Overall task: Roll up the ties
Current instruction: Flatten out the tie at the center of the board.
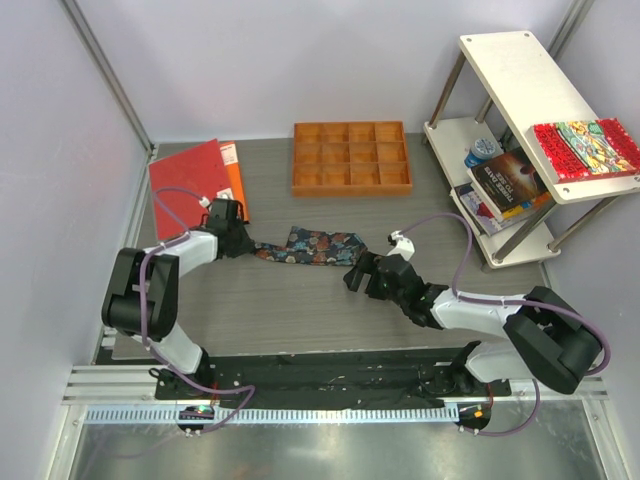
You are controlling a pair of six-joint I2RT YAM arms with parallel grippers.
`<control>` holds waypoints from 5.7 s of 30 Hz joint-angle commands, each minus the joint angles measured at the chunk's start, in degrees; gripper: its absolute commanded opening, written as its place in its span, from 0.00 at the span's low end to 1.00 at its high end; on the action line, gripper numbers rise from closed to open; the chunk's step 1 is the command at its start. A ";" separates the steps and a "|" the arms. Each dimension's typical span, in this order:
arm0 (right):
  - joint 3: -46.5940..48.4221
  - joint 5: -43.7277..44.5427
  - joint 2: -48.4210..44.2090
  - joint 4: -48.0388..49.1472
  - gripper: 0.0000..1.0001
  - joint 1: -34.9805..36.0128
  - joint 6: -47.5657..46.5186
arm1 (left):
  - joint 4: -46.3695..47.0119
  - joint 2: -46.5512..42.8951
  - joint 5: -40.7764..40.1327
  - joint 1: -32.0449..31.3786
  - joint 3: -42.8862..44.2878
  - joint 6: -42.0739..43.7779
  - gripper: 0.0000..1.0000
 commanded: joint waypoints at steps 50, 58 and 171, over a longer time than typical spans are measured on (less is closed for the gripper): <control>16.83 -16.31 28.86 -9.35 0.24 -11.12 8.73 | -34.59 -19.91 -2.23 -4.36 24.35 -4.89 0.04; 17.71 -18.77 32.55 -5.93 0.02 -11.12 8.37 | -34.59 -19.56 -2.40 -4.36 24.35 -4.62 0.04; 48.01 6.80 34.02 -70.61 0.01 -29.22 -32.41 | -58.34 -24.31 5.03 20.31 28.32 1.61 0.00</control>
